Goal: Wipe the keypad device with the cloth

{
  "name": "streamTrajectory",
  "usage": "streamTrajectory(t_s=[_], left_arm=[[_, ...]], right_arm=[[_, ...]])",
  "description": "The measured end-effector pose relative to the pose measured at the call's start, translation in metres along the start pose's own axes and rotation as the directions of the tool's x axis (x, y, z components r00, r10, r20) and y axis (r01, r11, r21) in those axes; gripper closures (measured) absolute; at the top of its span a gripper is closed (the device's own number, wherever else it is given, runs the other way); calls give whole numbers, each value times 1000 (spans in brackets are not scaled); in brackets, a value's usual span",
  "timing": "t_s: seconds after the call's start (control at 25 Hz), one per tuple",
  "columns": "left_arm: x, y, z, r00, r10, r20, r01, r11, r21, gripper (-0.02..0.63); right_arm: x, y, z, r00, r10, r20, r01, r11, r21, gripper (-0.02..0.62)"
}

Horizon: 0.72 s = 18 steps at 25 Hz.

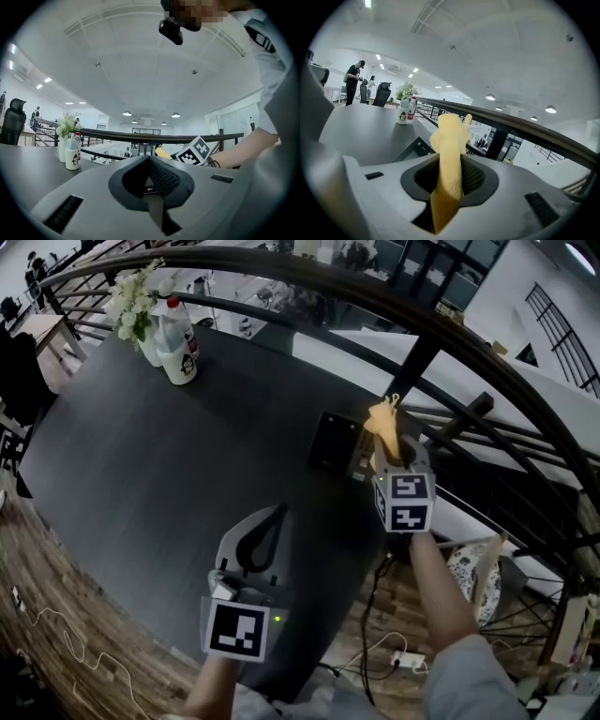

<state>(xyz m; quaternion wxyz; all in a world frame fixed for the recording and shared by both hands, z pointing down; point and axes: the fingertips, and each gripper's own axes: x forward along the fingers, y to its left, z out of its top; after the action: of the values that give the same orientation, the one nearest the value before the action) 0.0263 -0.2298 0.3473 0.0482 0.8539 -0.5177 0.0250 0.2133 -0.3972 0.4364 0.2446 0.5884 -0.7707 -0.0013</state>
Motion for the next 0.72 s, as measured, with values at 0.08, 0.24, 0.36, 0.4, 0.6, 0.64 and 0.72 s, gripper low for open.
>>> streamTrajectory(t_s=[0.08, 0.24, 0.36, 0.4, 0.6, 0.64, 0.72], left_arm=[[-1, 1, 0, 1000, 8, 1, -8, 1000, -3, 598], [-2, 4, 0, 1000, 17, 6, -17, 1000, -3, 598], [-5, 6, 3, 1000, 25, 11, -25, 1000, 1, 598], [-6, 7, 3, 999, 30, 11, -30, 1000, 3, 598], [-11, 20, 2, 998, 66, 6, -66, 998, -5, 598], [-12, 22, 2, 997, 74, 6, -74, 997, -7, 599], [-14, 24, 3, 996, 86, 10, -85, 996, -9, 598]], right_arm=[[9, 1, 12, 1000, 10, 15, -9, 999, -31, 492], [29, 12, 37, 999, 42, 28, -38, 991, -129, 492], [42, 22, 50, 997, 71, 19, -67, 981, -183, 492], [46, 25, 52, 997, 81, 14, -76, 977, -199, 492], [64, 43, 60, 993, 114, -14, -113, 948, -297, 492], [65, 47, 60, 993, 119, -20, -119, 941, -317, 492], [66, 54, 61, 991, 129, -36, -134, 930, -344, 492]])
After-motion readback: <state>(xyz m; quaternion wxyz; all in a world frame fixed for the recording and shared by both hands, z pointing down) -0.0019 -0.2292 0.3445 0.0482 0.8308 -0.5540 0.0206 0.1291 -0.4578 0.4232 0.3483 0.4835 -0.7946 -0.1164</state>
